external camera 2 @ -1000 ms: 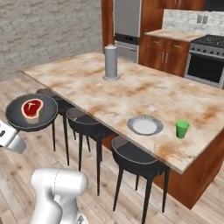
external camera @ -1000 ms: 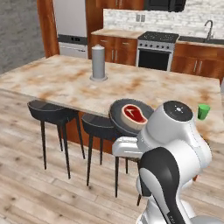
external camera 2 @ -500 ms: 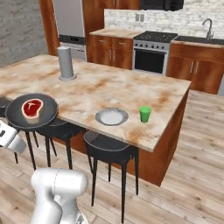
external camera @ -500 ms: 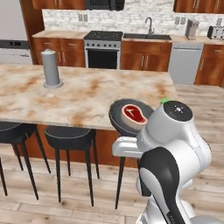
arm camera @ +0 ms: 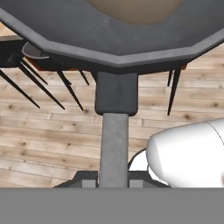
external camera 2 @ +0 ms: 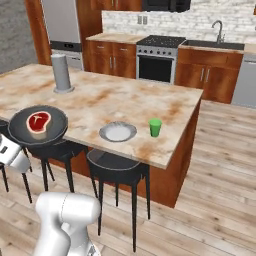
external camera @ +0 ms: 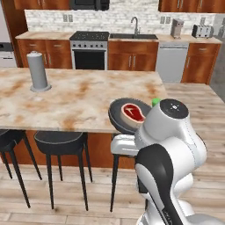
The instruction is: Pick up the pan with the steak in it and place it on the dining table. Then place the steak on the plate.
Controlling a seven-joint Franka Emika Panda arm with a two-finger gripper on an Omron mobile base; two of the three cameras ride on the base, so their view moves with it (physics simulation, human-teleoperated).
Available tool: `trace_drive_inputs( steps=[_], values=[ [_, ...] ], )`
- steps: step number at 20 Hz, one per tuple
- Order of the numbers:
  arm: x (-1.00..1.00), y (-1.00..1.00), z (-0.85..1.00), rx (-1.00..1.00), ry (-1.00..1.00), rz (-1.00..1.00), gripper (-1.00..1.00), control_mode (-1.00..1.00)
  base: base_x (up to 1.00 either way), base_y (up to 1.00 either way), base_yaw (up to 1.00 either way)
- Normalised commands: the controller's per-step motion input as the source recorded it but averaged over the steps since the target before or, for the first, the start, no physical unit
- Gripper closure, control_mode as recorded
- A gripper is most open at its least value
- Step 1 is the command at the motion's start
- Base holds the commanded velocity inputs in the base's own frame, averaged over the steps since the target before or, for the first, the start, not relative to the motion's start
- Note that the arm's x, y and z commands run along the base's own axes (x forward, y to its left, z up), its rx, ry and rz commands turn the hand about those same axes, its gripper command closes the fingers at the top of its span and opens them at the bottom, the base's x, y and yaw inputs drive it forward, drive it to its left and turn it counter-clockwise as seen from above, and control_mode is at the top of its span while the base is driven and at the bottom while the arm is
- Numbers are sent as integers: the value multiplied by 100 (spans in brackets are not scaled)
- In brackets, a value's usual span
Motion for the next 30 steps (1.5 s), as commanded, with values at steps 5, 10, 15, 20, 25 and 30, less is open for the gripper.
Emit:
trace_drive_inputs(
  steps=[5, 10, 15, 20, 25, 30],
  values=[
    [0, 0, 0, 0, 0, 0, 100, 100, 8, 62, -12],
    [0, 0, 0, 0, 0, 0, 100, 100, 4, 89, -16],
    [0, 0, 0, 0, 0, 0, 100, 100, 4, 60, -12],
    [0, 0, 0, 0, 0, 0, 100, 100, 27, 2, -8],
    [0, 0, 0, 0, 0, 0, 100, 100, 53, -15, -12],
    [0, 0, 0, 0, 0, 0, 100, 100, 74, -5, -11]
  ],
)
